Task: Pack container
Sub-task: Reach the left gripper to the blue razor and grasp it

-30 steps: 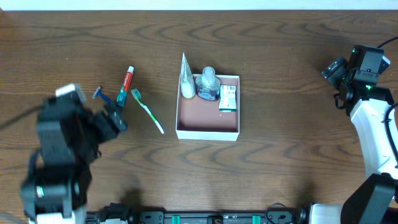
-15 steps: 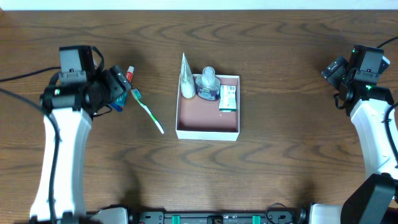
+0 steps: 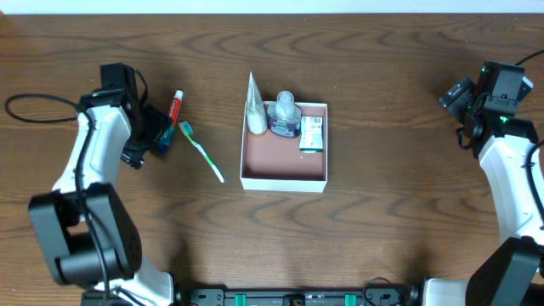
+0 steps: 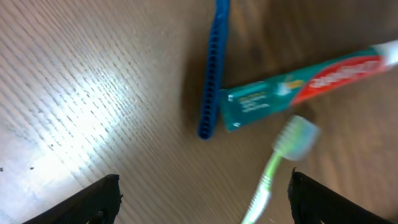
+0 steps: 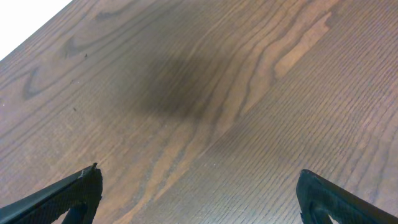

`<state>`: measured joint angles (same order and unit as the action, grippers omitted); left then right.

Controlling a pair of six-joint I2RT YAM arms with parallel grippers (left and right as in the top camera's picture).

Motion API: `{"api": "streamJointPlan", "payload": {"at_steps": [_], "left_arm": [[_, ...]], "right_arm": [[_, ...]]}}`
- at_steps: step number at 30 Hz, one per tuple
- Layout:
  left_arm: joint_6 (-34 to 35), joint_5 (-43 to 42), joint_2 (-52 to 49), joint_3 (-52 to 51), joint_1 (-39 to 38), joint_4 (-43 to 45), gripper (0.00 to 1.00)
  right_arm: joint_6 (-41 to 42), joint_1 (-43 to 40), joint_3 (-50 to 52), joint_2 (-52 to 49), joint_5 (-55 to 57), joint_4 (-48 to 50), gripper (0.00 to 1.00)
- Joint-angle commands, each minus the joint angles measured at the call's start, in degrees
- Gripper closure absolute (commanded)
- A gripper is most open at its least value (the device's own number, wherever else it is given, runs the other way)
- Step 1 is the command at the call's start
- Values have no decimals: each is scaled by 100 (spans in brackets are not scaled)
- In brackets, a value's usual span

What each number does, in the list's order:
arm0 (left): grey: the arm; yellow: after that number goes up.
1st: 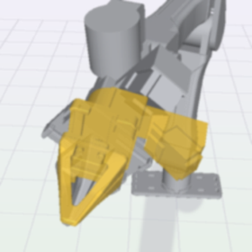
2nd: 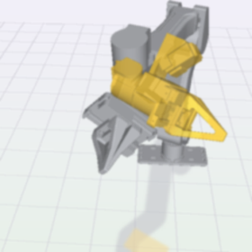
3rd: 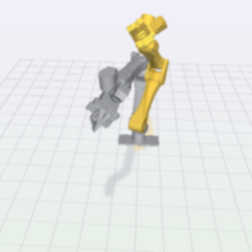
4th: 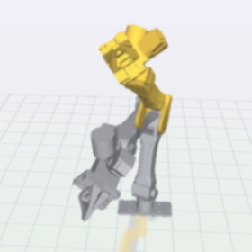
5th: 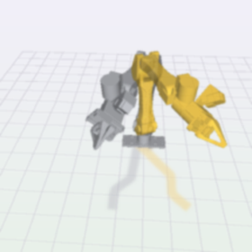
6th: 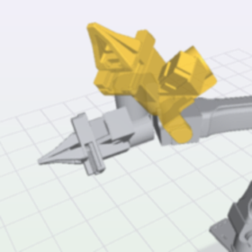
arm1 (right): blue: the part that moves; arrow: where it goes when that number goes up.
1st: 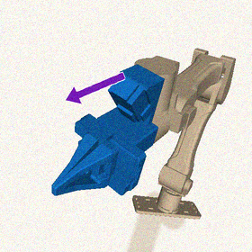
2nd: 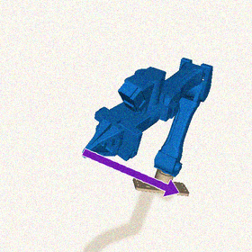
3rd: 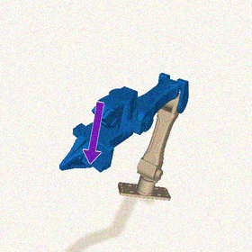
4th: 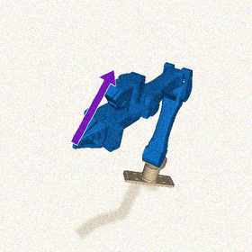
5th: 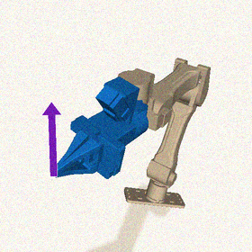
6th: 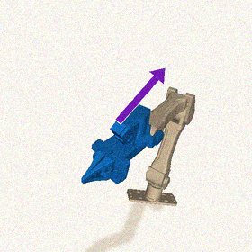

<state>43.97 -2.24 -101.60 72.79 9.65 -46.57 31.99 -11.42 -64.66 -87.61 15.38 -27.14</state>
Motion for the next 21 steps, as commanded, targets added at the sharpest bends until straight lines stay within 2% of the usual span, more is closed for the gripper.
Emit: {"api": "streamJointPlan", "payload": {"at_steps": [1,7,21], "left_arm": [[90,164,-378,46,31,0,16],[92,164,-649,46,118,103,23],[66,136,-1167,46,468,651,25]], "right_arm": [[-35,-28,-4,-15,46,11,1],[-33,-31,-4,-15,46,11,1],[-33,-31,-4,-15,46,11,1]]}}
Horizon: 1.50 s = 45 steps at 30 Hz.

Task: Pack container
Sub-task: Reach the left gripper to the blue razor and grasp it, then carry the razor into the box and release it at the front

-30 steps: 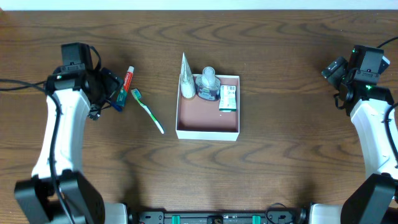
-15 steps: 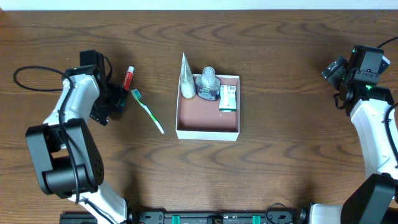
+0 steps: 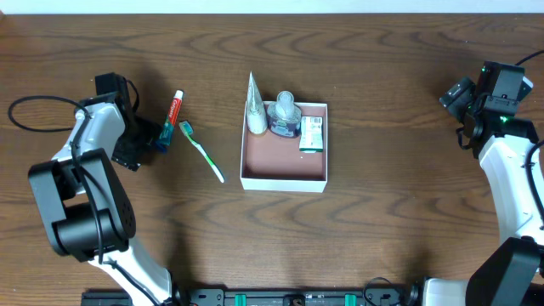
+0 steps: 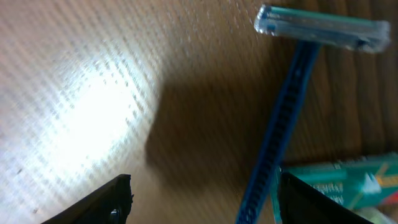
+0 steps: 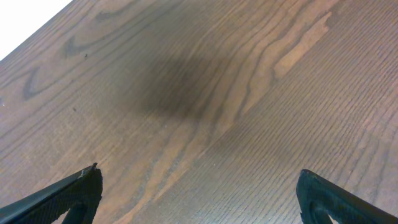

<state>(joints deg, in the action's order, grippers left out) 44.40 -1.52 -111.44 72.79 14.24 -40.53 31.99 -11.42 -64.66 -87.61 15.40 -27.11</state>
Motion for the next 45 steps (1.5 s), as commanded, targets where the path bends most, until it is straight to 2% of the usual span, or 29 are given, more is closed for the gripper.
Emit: {"api": "streamJointPlan", "payload": {"at_steps": [1,3,8,14,21,28,33,38,43,45], "left_arm": [[22,66,-240,46,11,90,25],[9,68,-337,46,11,162,26],[-111,70,-520,46,11,225,36],[-129,160,-590,46,11,234,58],[-131,232,-590,46,11,247,94],[-540,173,-531,52,11,-33,94],[-1003,-50,-61,107,11,-400,94],[-2011,-564,1102,107,-2,-455,94],[-2911,-584,2618,107,-229,-369,94],[-3628,-776,3311,107,-522,-240,94]], "right_arm": [[-33,-31,-4,-15,44,9,1],[-33,-31,-4,-15,44,9,1],[-35,-31,-4,-15,44,9,1],[-33,-31,-4,-15,44,7,1],[-33,-31,-4,-15,44,7,1],[-33,-31,-4,-15,44,7,1],[-35,-31,-4,-15,46,9,1],[-35,-31,-4,-15,44,7,1],[-33,-31,-4,-15,44,9,1],[-33,-31,-4,-15,46,7,1]]}}
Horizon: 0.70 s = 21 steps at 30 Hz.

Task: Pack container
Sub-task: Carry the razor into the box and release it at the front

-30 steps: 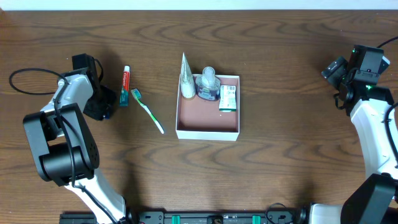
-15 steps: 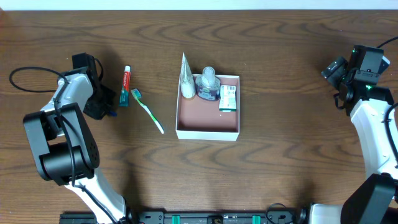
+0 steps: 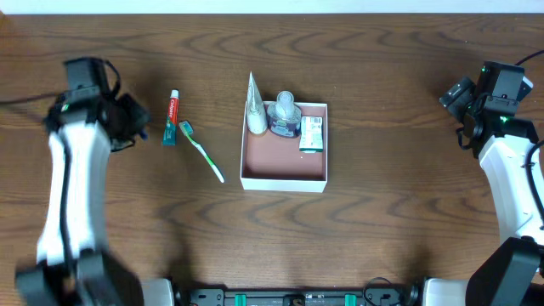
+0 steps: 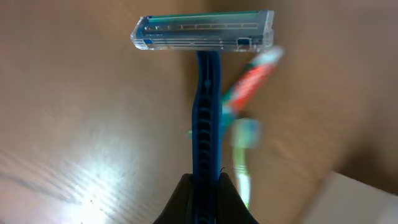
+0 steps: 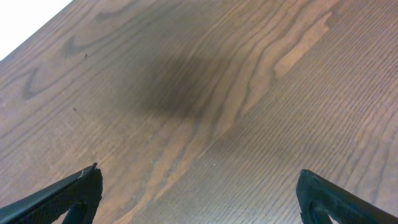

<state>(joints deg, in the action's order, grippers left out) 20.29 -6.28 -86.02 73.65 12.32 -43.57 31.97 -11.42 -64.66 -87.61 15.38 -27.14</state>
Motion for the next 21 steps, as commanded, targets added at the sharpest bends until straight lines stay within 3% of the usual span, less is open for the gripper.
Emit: {"api": "streamJointPlan", "payload": {"at_steps": [1,7,15,21], "left_arm": [[-1495,-411,979,22,-459,114,94],[-4109,-1628,2197,20,-1904,398,94],[-7173,-1729,2037,-153,-3593,-195,94],[-7676,-1727,994,-153,-4249,-417,94]], "right_arm": [[-33,-31,-4,-15,46,11,1],[-31,-31,-4,-15,46,11,1],[-33,-31,-4,-15,46,9,1],[-31,-31,-4,-15,46,11,1]]}}
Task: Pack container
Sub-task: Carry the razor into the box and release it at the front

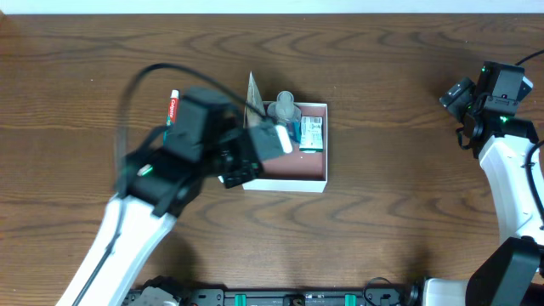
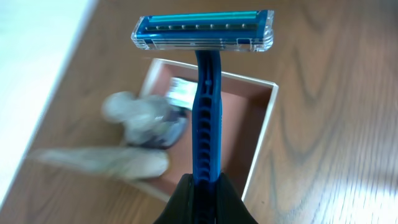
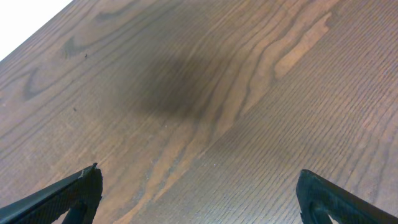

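My left gripper (image 2: 204,182) is shut on the blue handle of a disposable razor (image 2: 206,118), whose clear head points away from the wrist. It hangs over the left part of the white box (image 1: 286,184) with a brown floor. In the overhead view the left gripper (image 1: 248,158) sits at the box's left wall and the razor head (image 1: 277,136) shows over the box. My right gripper (image 3: 199,205) is open above bare table at the far right.
At the back of the box (image 2: 265,130) stand a white cone-shaped tube (image 1: 252,104), a grey bottle (image 1: 286,105) and a small green-and-white carton (image 1: 311,133). A toothpaste tube (image 1: 173,106) lies on the table left of the box, partly under my left arm. The toothbrush is hidden.
My left gripper, still shut on the razor, was at the table's left end beyond the toothpaste; now it is at the box's left wall with the razor over the box. The right arm is unchanged.
First my left gripper stood open over the razor, toothpaste and toothbrush lying left of the box. Then it was still open, closer to the razor. Later it was shut on the razor handle, off the table, and now holds it over the box.
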`<state>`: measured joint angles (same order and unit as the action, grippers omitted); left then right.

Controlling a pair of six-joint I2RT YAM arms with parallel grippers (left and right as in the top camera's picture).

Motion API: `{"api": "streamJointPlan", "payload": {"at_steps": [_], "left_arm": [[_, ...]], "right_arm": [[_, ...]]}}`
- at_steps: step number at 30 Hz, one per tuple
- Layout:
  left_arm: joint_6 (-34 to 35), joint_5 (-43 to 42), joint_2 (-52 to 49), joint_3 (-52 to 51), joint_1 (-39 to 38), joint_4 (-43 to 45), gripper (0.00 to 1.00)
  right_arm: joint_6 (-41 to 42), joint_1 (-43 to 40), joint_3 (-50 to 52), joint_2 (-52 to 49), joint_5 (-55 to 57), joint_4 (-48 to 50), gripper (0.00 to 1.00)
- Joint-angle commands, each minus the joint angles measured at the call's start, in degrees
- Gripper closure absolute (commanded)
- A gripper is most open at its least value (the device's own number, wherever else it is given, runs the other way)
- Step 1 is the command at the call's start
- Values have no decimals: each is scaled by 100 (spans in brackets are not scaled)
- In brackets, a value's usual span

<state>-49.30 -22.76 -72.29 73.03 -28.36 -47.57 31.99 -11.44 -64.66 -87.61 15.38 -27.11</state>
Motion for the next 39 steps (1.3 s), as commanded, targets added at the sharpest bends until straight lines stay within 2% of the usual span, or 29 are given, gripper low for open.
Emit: {"api": "streamJointPlan", "payload": {"at_steps": [1,6,11,20,22,23,24,34,36,39], "left_arm": [[-800,-76,-577,-92,-267,-11,94],[-1290,-44,-1486,-94,-529,103,94],[-1307,439,-2194,-92,-579,365,94],[-1305,981,-2586,-92,-579,439,94],[-1305,977,-2586,-92,-579,444,83],[-1305,975,-2586,-92,-579,446,60],[-1303,973,-2586,-92,-581,444,53],[-1233,975,-2090,-92,-813,433,52],[-955,979,-1773,-87,-907,439,52],[-146,977,-1086,-28,-1071,442,53]], "right_arm": [[-33,-28,-4,-15,46,9,1],[-33,-28,-4,-15,46,9,1],[-35,-28,-4,-15,46,9,1],[-33,-28,-4,-15,46,9,1],[-33,-28,-4,-15,46,7,1],[-33,-28,-4,-15,46,9,1],[-33,-28,-4,-15,46,7,1],[-33,-28,-4,-15,46,9,1],[-33,-28,-4,-15,46,9,1],[-33,-28,-4,-15,46,7,1]]}}
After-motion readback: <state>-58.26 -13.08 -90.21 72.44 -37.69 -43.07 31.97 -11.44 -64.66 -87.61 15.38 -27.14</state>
